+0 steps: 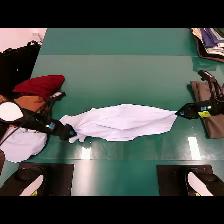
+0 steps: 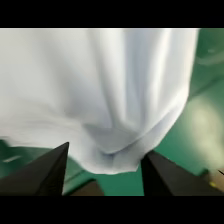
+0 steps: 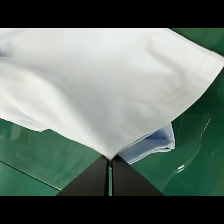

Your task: Fold the shirts.

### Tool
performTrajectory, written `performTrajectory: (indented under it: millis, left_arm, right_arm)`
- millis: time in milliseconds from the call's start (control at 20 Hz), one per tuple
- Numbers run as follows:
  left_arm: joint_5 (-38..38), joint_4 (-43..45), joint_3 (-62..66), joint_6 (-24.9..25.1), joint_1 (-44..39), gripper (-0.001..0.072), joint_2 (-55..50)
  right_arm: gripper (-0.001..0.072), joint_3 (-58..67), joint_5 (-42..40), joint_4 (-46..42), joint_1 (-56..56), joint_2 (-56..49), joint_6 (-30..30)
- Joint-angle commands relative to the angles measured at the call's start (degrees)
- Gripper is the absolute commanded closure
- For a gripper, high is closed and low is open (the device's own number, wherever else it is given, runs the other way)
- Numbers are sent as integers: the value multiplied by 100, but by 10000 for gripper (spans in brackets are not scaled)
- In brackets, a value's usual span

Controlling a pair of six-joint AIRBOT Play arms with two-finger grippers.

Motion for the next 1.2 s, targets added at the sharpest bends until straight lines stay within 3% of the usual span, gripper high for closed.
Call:
performTrajectory:
  millis: [0, 50, 150, 400, 750, 1000, 1050, 1150]
  left_arm:
    - [245, 1941, 813, -710, 44, 186, 0]
    - [433, 2321, 931, -909, 221, 186, 0]
    - [686, 2275, 870, -1012, 833, 186, -70]
    - [879, 634, 271, -378, 2022, 186, -890]
    - [1040, -92, -33, 208, 2037, 184, -2194]
    - [1357, -415, -31, 291, 2039, 189, -2638]
    - [1353, -420, -17, 227, 2039, 281, -2629]
    - [1344, -459, -13, 153, 2039, 659, -2599]
  right_arm:
    - [700, -46, -4, -2, -127, 0, 0]
    - [699, -46, -33, 2, -118, 0, 0]
    - [700, -46, -81, -2, -59, 0, -2]
    - [700, -46, -256, 2, 184, 0, 0]
    - [700, -46, -260, -2, 278, 0, 0]
    - [700, -46, -219, 2, 278, 0, 2]
    - [700, -46, -221, 0, 278, 0, 2]
    - [700, -46, -251, -2, 278, 0, 2]
